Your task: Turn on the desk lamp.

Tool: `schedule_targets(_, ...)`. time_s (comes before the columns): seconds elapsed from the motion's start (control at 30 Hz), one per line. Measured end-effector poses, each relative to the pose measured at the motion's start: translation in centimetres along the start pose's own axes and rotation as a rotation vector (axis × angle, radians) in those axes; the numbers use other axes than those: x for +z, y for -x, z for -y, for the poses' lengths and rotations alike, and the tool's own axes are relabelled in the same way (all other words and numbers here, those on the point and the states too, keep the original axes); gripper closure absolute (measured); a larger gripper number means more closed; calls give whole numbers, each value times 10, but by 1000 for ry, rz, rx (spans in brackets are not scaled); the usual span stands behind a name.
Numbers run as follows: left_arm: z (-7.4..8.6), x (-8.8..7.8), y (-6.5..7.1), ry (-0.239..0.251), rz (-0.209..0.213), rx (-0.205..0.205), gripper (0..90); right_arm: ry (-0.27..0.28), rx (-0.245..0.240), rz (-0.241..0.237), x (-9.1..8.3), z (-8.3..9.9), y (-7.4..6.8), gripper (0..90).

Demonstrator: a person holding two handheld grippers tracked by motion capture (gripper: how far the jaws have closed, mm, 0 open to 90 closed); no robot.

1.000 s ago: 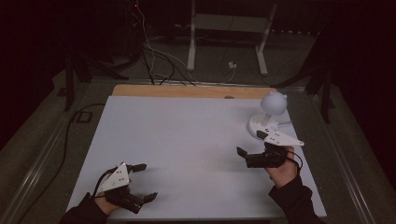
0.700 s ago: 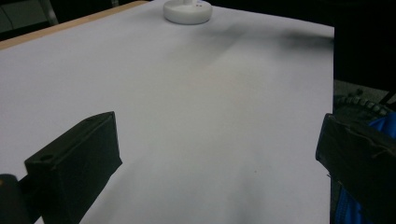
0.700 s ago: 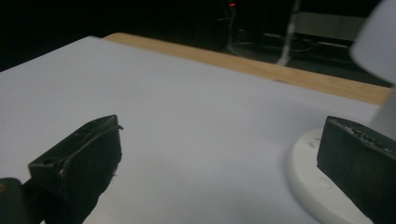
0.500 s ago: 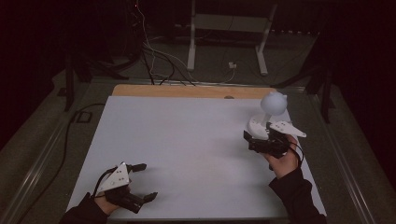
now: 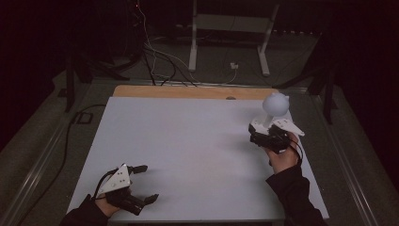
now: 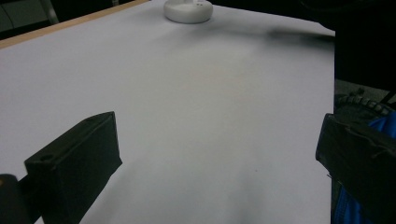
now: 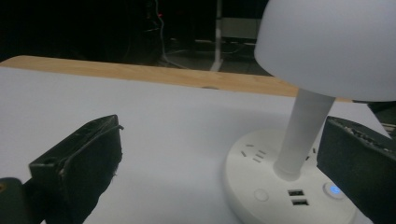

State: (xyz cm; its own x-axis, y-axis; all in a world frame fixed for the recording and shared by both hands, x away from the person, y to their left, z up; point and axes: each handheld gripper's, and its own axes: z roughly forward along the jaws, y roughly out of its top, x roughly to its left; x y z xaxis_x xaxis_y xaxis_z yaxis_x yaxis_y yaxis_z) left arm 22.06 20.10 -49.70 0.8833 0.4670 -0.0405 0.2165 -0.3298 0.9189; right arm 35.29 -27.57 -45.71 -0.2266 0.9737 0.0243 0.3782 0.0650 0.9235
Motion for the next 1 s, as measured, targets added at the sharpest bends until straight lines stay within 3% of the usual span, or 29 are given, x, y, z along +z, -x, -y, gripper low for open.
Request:
schedule_targets(0.3, 0, 0, 0, -6, -3, 2, 3, -19, 55, 66, 7, 0, 4, 162)
schedule_targets(0.43, 0, 0, 0, -4, -2, 0, 3, -33, 70, 101, 11, 1, 9, 293)
schedule_targets(0.5, 0, 0, 0, -6, -3, 1, 3, -47, 68, 134, 13, 2, 11, 418)
schedule_targets(0.57, 0, 0, 0, -3, -2, 0, 3, -59, 100, 141, 15, 3, 13, 493)
schedule_targets(1.0, 0, 0, 0, -5, -2, 1, 3, -148, 65, 153, 26, 11, 18, 723)
